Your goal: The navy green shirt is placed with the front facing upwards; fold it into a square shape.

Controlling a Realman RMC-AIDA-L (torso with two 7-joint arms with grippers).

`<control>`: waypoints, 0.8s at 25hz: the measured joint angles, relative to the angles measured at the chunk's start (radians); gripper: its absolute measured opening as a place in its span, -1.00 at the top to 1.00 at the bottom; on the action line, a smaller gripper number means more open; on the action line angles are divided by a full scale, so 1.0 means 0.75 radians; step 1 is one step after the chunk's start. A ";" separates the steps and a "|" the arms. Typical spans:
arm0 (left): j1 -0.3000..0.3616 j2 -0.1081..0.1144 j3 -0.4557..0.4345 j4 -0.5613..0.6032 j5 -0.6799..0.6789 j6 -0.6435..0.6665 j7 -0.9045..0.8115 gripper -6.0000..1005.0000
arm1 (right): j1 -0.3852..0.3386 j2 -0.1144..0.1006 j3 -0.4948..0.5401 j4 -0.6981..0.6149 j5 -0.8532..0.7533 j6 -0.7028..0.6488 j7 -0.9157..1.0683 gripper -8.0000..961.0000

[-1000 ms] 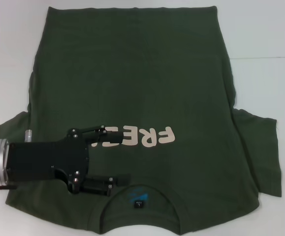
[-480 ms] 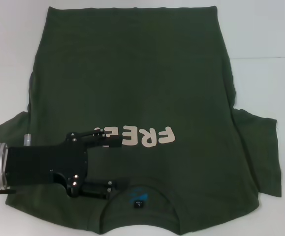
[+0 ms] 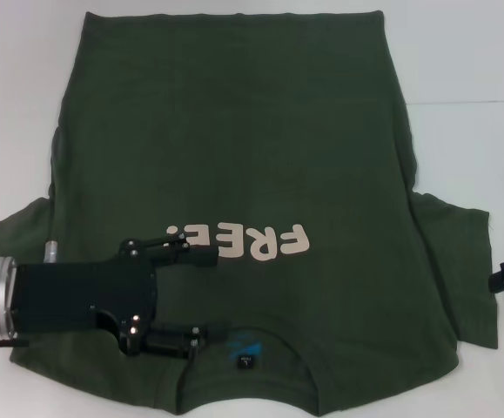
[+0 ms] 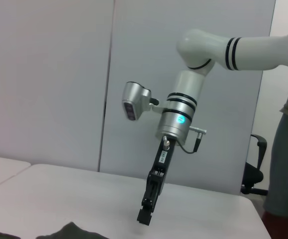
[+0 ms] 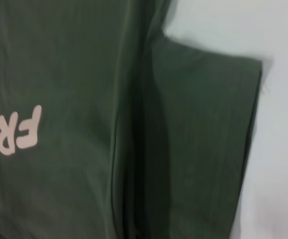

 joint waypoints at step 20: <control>0.009 -0.005 0.003 0.000 0.016 -0.002 -0.003 -0.82 | 0.042 0.025 -0.056 0.146 -0.001 0.038 -0.001 -0.73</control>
